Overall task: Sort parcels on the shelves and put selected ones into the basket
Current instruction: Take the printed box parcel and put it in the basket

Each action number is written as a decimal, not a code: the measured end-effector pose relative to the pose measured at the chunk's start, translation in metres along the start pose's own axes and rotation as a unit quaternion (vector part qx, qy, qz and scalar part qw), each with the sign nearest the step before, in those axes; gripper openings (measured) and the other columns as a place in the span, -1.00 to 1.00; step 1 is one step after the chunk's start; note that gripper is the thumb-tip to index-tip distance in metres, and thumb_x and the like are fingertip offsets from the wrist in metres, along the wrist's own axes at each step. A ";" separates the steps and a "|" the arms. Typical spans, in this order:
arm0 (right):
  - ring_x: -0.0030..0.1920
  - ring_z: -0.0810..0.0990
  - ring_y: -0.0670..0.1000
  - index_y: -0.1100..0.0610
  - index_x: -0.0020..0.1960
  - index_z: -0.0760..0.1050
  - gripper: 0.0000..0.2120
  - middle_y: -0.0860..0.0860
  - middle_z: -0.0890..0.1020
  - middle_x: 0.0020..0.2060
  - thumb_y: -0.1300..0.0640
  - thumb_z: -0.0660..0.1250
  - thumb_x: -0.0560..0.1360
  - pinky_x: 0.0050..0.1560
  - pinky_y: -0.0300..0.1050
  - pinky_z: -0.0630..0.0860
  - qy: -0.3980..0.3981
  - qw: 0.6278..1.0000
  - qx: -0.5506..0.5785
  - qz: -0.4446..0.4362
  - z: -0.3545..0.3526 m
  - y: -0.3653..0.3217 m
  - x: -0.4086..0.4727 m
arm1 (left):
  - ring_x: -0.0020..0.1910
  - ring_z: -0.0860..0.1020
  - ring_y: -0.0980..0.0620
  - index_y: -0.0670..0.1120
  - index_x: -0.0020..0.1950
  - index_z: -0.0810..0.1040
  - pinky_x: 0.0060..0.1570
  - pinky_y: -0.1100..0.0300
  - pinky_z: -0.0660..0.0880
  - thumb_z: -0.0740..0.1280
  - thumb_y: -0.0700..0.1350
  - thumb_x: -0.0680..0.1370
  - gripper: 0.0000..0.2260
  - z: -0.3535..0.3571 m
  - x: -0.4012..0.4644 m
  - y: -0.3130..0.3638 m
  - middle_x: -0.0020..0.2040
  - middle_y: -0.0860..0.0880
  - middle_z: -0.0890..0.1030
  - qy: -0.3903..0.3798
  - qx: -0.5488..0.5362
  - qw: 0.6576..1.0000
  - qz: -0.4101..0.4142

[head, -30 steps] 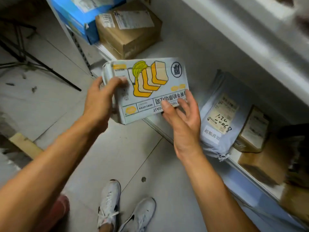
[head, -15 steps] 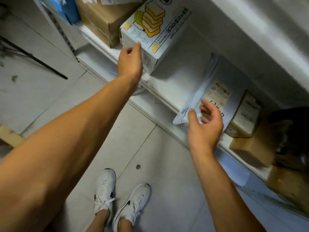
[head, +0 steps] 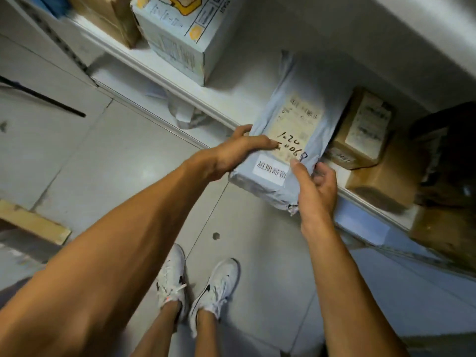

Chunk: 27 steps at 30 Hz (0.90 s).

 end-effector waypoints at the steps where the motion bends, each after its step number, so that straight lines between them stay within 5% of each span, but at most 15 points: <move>1: 0.03 0.69 0.00 0.11 0.26 0.52 -0.57 -0.01 0.71 -0.02 0.03 0.54 0.45 -0.09 -0.17 0.63 -0.012 0.998 0.060 0.016 -0.004 0.009 -0.006 | 0.08 0.69 -0.10 -0.05 0.43 0.34 0.09 0.00 0.63 0.48 0.01 0.44 -0.38 0.004 -0.014 -0.005 0.18 -0.10 0.68 -0.035 -0.011 0.999 0.015; 6: 0.34 0.54 0.30 0.10 0.47 0.41 -0.31 0.25 0.57 0.33 -0.17 0.49 0.46 0.39 0.32 0.41 -0.161 0.958 0.203 0.121 0.012 0.043 -0.046 | 0.05 0.70 -0.03 -0.09 0.32 0.51 -0.04 0.20 0.62 0.33 -0.09 0.47 -0.59 0.026 -0.095 -0.050 0.12 -0.06 0.71 -0.077 -0.106 0.991 -0.005; 9: 0.33 0.53 0.35 0.13 0.44 0.44 -0.31 0.28 0.56 0.32 -0.15 0.50 0.43 0.39 0.42 0.37 -0.184 0.953 0.205 0.126 0.002 0.056 -0.072 | 0.08 0.69 0.00 -0.09 0.37 0.48 -0.02 0.22 0.61 0.33 -0.07 0.47 -0.54 0.038 -0.127 -0.071 0.15 -0.04 0.71 -0.075 -0.101 0.992 -0.023; 12: 0.26 0.59 0.31 0.10 0.46 0.41 -0.21 0.23 0.62 0.26 -0.15 0.57 0.33 0.30 0.42 0.46 -0.132 0.965 0.199 0.112 -0.026 0.056 -0.104 | 0.16 0.66 -0.08 -0.11 0.44 0.40 0.02 0.15 0.62 0.39 -0.06 0.45 -0.44 0.048 -0.149 -0.080 0.24 -0.11 0.66 -0.079 -0.079 0.993 -0.028; 15: 0.04 0.72 0.03 0.12 0.49 0.28 -0.19 -0.03 0.74 0.00 0.02 0.50 0.31 -0.02 0.01 0.66 -0.099 0.968 0.213 0.088 -0.059 0.056 -0.138 | 0.25 0.60 -0.21 -0.14 0.49 0.32 0.16 -0.06 0.58 0.47 0.14 0.41 -0.25 0.057 -0.162 -0.077 0.34 -0.24 0.56 -0.076 -0.087 0.992 -0.048; 18: -0.10 0.71 -0.14 0.15 0.50 0.21 -0.26 -0.16 0.74 -0.14 0.14 0.35 0.36 -0.17 -0.23 0.61 -0.078 0.961 0.256 0.070 -0.089 0.065 -0.169 | 0.28 0.57 -0.24 -0.15 0.48 0.27 0.26 -0.21 0.52 0.43 0.31 0.40 -0.16 0.082 -0.168 -0.063 0.36 -0.29 0.50 -0.104 -0.046 0.992 -0.046; 22: 0.06 0.70 -0.04 0.10 0.54 0.18 -0.10 -0.10 0.74 0.00 0.08 0.48 0.28 -0.05 -0.13 0.64 -0.013 0.950 0.296 0.093 -0.122 0.098 -0.203 | 0.06 0.66 -0.11 -0.06 0.29 0.28 -0.01 0.01 0.66 0.38 0.09 0.51 -0.53 0.131 -0.174 -0.064 0.17 -0.20 0.54 -0.140 0.041 0.988 -0.040; 27: 0.31 0.58 0.20 0.12 0.55 0.24 -0.11 0.15 0.61 0.30 0.03 0.49 0.28 0.25 0.21 0.57 0.042 0.923 0.364 0.117 -0.174 0.142 -0.253 | -0.06 0.68 -0.08 -0.05 0.28 0.31 -0.10 0.02 0.67 0.39 -0.05 0.55 -0.62 0.200 -0.197 -0.092 0.02 -0.11 0.63 -0.204 0.099 0.972 -0.066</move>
Point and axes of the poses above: each hand's wrist, its own x-axis towards the middle knuckle, its own z-axis out of the palm, y = z × x, the point moved 9 cm from there along x, towards the middle knuckle
